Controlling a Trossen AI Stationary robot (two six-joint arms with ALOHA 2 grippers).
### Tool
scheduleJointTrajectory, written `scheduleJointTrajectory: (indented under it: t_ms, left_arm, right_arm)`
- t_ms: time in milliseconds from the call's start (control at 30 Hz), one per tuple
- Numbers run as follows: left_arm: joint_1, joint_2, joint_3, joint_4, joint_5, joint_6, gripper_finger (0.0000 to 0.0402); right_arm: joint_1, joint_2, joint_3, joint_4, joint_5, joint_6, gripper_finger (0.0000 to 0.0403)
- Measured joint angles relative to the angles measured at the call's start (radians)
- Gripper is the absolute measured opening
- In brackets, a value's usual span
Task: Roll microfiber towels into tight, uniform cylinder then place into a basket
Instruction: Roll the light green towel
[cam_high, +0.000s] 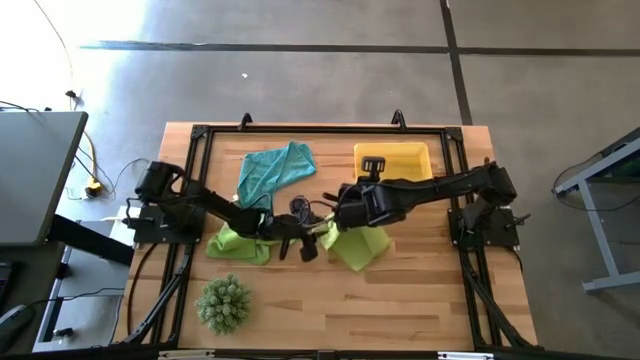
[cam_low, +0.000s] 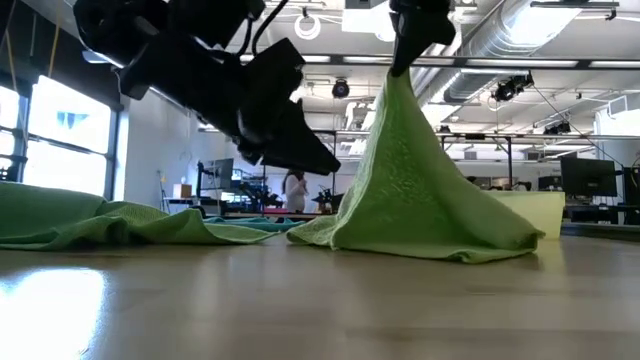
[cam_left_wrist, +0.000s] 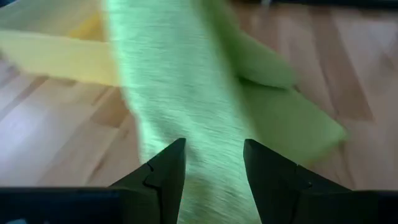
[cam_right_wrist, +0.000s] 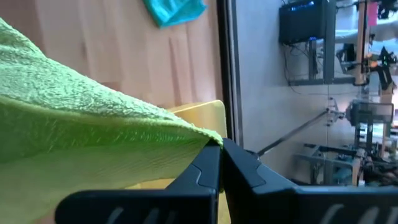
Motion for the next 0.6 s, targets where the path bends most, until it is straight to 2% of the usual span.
scheduleJointTrajectory:
  t_ms: [200, 467, 600]
  left_arm:
    - [-0.041, 0.003, 0.000, -0.001, 0.017, 0.167, 0.0152]
    - [-0.039, 0.091, 0.003, 0.002, -0.076, 0.182, 0.0152]
    - [-0.039, 0.147, 0.025, 0.000, -0.079, 0.185, 0.0152]
  right_arm:
    - [-0.046, 0.000, 0.000, 0.000, 0.000, 0.000, 0.0000]
    - [-0.069, 0.000, -0.001, 0.023, -0.035, 0.001, 0.0000]
    - [-0.069, 0.000, -0.001, 0.036, -0.056, 0.002, 0.0000]
